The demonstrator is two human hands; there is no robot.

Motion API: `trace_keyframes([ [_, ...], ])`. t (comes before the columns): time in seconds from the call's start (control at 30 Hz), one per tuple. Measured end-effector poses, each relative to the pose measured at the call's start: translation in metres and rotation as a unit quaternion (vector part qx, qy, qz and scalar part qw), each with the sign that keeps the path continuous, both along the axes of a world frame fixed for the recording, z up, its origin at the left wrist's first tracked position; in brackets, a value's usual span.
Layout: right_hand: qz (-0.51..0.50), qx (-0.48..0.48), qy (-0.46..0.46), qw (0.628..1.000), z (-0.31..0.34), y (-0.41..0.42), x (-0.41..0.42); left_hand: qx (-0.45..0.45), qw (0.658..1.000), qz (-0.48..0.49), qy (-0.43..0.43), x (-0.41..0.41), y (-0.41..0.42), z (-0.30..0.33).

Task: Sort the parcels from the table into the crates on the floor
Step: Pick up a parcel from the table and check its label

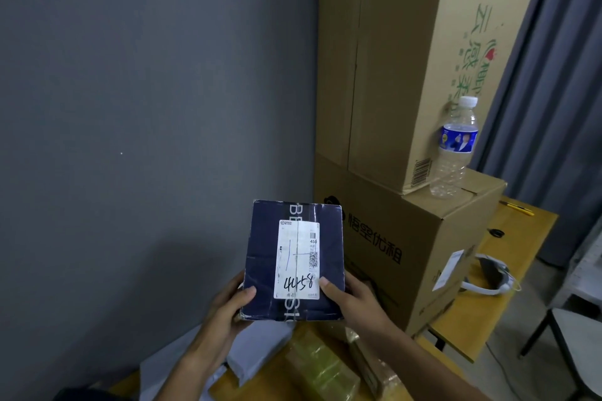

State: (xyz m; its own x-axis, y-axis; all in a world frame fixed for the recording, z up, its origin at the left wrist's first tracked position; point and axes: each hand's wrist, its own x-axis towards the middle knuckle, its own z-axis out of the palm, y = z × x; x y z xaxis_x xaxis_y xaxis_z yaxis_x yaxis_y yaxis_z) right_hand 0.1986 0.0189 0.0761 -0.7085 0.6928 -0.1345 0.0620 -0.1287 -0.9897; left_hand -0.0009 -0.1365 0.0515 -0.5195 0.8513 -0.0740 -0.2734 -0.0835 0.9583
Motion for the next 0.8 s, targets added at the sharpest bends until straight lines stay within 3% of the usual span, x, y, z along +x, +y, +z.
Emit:
trace_keyframes([
  [0.43, -0.021, 0.013, -0.010, 1.000, -0.002, 0.003, 0.016, 0.010, 0.999, -0.032, 0.028, 0.008, 0.018, -0.002],
  [0.8, -0.090, 0.035, -0.031, 0.995, 0.012, -0.006, 0.100, -0.001, 0.995, -0.091, 0.035, 0.076, 0.035, 0.011],
])
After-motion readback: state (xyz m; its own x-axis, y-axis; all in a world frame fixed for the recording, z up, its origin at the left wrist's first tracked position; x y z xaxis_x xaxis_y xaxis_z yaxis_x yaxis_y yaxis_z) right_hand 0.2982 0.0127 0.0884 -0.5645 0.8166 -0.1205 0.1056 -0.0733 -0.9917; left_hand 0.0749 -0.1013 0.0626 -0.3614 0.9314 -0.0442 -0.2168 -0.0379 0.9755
